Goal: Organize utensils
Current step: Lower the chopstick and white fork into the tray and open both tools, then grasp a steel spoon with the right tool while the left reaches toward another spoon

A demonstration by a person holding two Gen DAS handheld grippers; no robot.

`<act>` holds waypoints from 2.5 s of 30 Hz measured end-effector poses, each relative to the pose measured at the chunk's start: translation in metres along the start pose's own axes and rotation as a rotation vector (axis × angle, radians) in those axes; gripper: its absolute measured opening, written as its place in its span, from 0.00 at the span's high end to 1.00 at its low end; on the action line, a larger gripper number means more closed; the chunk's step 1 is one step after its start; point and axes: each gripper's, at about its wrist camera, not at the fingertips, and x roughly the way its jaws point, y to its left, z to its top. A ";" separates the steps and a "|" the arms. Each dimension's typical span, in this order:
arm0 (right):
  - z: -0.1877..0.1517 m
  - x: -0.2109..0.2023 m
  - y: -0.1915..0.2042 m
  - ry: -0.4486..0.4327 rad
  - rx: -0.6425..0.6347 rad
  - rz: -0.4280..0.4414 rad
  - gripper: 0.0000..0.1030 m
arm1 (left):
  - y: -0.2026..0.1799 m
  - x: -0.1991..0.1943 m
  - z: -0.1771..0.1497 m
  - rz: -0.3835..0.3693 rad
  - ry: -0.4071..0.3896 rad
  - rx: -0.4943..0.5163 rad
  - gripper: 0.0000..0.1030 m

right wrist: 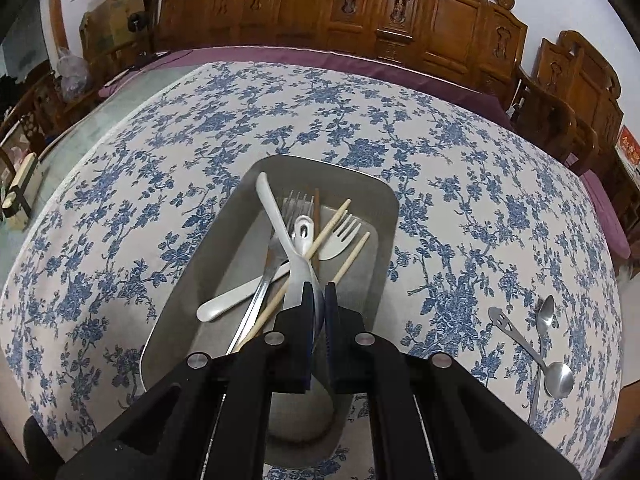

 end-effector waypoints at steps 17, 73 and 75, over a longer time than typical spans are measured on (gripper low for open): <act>-0.002 -0.028 0.010 -0.032 -0.009 0.252 0.86 | 0.003 -0.013 -0.003 0.012 -0.005 -0.008 0.68; -0.101 0.002 -0.286 0.159 0.107 0.086 0.65 | -0.203 0.088 -0.016 -0.139 0.152 0.134 0.26; -0.101 0.011 -0.286 0.196 0.094 0.103 0.65 | -0.207 0.088 -0.016 -0.137 0.153 0.139 0.26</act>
